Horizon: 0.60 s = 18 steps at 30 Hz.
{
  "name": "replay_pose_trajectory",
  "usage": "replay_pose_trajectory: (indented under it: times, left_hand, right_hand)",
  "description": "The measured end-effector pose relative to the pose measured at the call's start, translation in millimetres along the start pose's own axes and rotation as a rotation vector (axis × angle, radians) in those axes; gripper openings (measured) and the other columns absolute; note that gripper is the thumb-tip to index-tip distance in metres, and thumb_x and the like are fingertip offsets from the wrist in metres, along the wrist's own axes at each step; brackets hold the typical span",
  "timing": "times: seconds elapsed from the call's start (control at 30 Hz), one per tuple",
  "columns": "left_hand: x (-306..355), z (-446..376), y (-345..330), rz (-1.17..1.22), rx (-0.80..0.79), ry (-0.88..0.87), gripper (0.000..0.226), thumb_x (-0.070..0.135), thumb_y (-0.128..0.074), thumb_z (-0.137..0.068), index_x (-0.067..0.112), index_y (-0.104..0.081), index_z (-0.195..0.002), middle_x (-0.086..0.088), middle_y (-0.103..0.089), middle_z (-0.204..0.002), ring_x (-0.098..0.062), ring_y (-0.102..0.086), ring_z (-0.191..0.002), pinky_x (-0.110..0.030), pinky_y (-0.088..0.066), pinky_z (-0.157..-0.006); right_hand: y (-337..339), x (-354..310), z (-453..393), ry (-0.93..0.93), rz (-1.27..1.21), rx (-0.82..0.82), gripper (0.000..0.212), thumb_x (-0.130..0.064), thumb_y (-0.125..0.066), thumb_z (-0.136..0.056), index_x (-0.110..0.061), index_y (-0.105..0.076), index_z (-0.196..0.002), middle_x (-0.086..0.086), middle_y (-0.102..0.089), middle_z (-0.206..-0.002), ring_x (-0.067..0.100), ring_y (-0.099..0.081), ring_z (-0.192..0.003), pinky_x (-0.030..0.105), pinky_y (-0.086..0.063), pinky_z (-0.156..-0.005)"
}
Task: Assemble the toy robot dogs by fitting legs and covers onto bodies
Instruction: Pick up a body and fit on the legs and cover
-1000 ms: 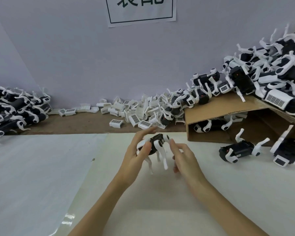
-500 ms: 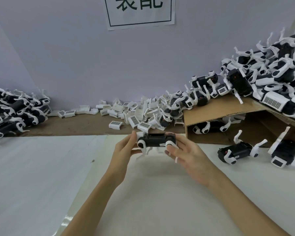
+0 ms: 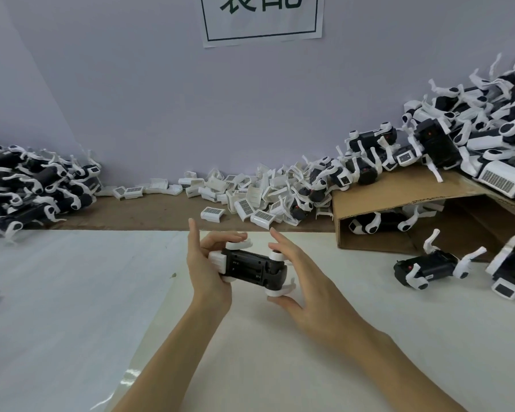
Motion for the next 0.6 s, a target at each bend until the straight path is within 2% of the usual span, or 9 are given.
replay_pose_trajectory:
  times: [0.07,0.1,0.17,0.27,0.4,0.5,0.57,0.6]
  left_hand:
    - [1,1,0,0.045,-0.063,-0.011,0.083,0.062,-0.034,-0.108,0.002,-0.074,-0.067,-0.025,-0.077,-0.096,-0.033,-0.075,-0.110,-0.042,-0.050,-0.095]
    - [1,1,-1,0.040,-0.088,-0.012,0.083,0.062,-0.032,-0.108,0.002,-0.075,-0.069,-0.027,-0.076,-0.098,-0.034,-0.075,-0.111,-0.043,-0.050,-0.098]
    - [3,0,-1,0.015,-0.110,-0.001,0.081,0.063,-0.035,-0.107,0.004,-0.074,-0.069,-0.028,-0.076,-0.099,-0.032,-0.075,-0.100,-0.042,-0.052,-0.089]
    - [3,-4,1,-0.014,-0.102,0.055,0.077,0.067,-0.042,-0.103,0.005,-0.070,-0.067,-0.024,-0.075,-0.088,-0.029,-0.071,-0.078,-0.035,-0.053,-0.069]
    - [4,-7,3,-0.050,-0.153,0.093,0.077,0.070,-0.039,-0.102,0.003,-0.070,-0.081,-0.026,-0.073,-0.096,-0.031,-0.069,-0.082,-0.037,-0.051,-0.072]
    - [0,-6,-2,-0.180,-0.217,0.023,0.072,0.070,-0.042,-0.101,0.008,-0.076,-0.088,-0.018,-0.076,-0.100,-0.030,-0.072,-0.093,-0.037,-0.050,-0.080]
    - [-5,-4,-5,-0.382,-0.171,-0.060,0.060,0.067,-0.050,-0.100,0.017,-0.077,-0.082,-0.009,-0.079,-0.095,-0.025,-0.073,-0.091,-0.036,-0.049,-0.079]
    - [-8,-5,-6,-0.445,-0.129,-0.080,0.054,0.062,-0.056,-0.101,0.019,-0.077,-0.077,-0.007,-0.078,-0.089,-0.024,-0.073,-0.086,-0.036,-0.051,-0.079]
  right_hand:
    - [0,2,1,-0.011,-0.015,0.001,0.081,-0.019,-0.080,-0.093,-0.038,-0.030,-0.153,-0.028,-0.015,-0.169,-0.009,-0.031,-0.148,0.003,-0.024,-0.112]
    - [1,3,1,-0.022,-0.022,-0.001,0.082,-0.019,-0.080,-0.092,-0.043,-0.029,-0.152,-0.029,-0.015,-0.169,-0.008,-0.032,-0.148,0.004,-0.026,-0.112]
    - [3,5,3,-0.054,-0.035,-0.010,0.086,-0.025,-0.081,-0.092,-0.053,-0.025,-0.151,-0.032,-0.022,-0.165,-0.011,-0.035,-0.144,0.002,-0.028,-0.108]
    - [2,5,3,-0.071,-0.036,-0.033,0.085,-0.039,-0.079,-0.093,-0.050,-0.023,-0.155,-0.035,-0.031,-0.159,-0.015,-0.038,-0.139,-0.001,-0.027,-0.105]
    - [1,5,1,-0.144,-0.048,-0.013,0.080,-0.049,-0.074,-0.093,-0.053,-0.024,-0.155,-0.036,-0.040,-0.152,-0.013,-0.043,-0.136,0.003,-0.033,-0.104]
    - [3,8,2,-0.238,-0.243,0.072,0.060,-0.055,-0.071,-0.094,-0.047,-0.042,-0.146,-0.028,-0.060,-0.137,-0.003,-0.058,-0.128,0.020,-0.048,-0.103]
    - [4,8,2,-0.291,-0.429,0.116,0.047,-0.055,-0.074,-0.092,-0.039,-0.058,-0.134,-0.018,-0.071,-0.125,0.007,-0.067,-0.118,0.029,-0.060,-0.083]
    - [4,7,1,-0.306,-0.478,0.128,0.043,-0.055,-0.075,-0.091,-0.037,-0.063,-0.128,-0.014,-0.074,-0.121,0.010,-0.070,-0.113,0.029,-0.060,-0.077]
Point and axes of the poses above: each hand's wrist, its own z-axis away from the middle knuckle, its own y-axis out of the back of the hand, x = y × z, the point moved 3 cm from there along -z, towards the middle knuckle
